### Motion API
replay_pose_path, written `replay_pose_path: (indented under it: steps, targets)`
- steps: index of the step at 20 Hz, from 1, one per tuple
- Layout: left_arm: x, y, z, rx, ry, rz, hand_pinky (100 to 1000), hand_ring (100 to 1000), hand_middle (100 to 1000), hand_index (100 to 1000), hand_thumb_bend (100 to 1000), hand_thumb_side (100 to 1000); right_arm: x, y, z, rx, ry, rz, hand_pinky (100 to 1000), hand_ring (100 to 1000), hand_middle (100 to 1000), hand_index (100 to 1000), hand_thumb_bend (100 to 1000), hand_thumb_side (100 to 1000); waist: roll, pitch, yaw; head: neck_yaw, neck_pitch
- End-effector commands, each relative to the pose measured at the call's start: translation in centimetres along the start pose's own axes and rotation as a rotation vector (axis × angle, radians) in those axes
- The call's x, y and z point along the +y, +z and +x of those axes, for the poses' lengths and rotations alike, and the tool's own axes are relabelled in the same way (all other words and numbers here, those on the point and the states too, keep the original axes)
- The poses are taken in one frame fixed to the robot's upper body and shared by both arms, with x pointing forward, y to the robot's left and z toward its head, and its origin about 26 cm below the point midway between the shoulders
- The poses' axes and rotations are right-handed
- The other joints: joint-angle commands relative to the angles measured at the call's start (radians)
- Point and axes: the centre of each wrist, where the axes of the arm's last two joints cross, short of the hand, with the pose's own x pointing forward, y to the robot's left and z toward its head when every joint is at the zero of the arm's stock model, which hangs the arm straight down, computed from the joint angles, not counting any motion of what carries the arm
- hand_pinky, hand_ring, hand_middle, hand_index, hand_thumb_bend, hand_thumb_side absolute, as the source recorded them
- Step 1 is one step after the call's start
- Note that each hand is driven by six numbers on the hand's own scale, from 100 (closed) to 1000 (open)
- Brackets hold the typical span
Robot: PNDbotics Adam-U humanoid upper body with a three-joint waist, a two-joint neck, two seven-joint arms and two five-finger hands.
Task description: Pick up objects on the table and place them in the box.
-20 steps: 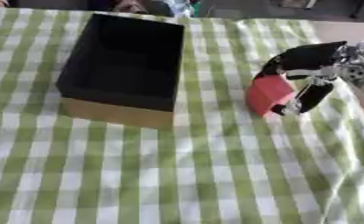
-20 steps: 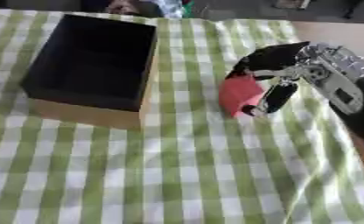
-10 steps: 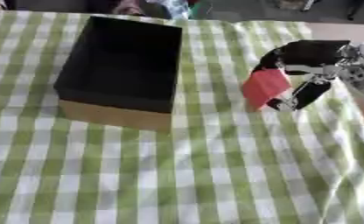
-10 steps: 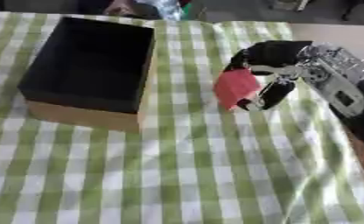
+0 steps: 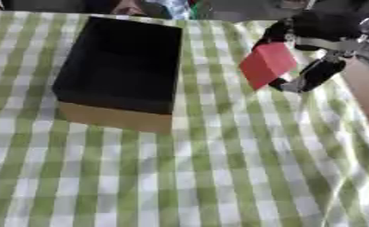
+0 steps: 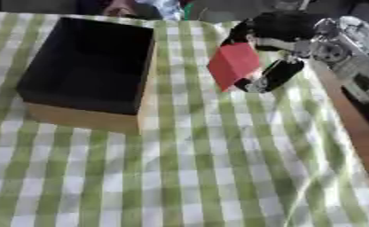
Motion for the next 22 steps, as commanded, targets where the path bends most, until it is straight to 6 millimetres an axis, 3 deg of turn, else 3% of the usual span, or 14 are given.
replay_pose_path:
  steps: [1,4,11,12,13,22]
  targets:
    - [0.2,-0.5,0.6,-0.030,-0.004,-0.021,825,531,649,753,178,782,-3.1,0.6,0.3,-0.017,0.029,-0.036,735,714,508,592,100,313,-0.005,-0.031,0.004,-0.008,0.008]
    - [0.1,-0.5,0.6,-0.031,0.001,-0.025,826,531,650,752,177,782,-4.7,-0.2,0.9,-0.055,0.007,-0.071,730,701,505,590,100,337,-0.006,-0.031,0.011,-0.015,0.010]
    - [-0.2,-0.7,0.6,-0.034,0.016,-0.037,828,531,651,752,175,783,-7.5,-3.4,2.1,-0.117,-0.035,-0.128,681,623,502,594,100,281,-0.016,-0.023,0.035,-0.045,0.000]
    - [-0.3,-0.7,0.6,-0.036,0.017,-0.039,828,531,652,752,175,784,-7.7,-3.9,2.2,-0.122,-0.042,-0.134,679,617,502,594,100,316,-0.018,-0.021,0.040,-0.050,-0.002]
    - [-0.3,-0.8,0.7,-0.037,0.019,-0.040,828,532,652,752,175,784,-7.9,-4.4,2.2,-0.125,-0.051,-0.141,678,613,501,594,100,285,-0.020,-0.020,0.044,-0.054,-0.004]
    - [-0.9,-1.3,0.8,-0.057,0.048,-0.058,829,531,653,752,174,784,-8.0,-9.2,2.3,-0.094,-0.139,-0.231,673,569,484,585,100,295,-0.033,-0.003,0.089,-0.109,-0.014]
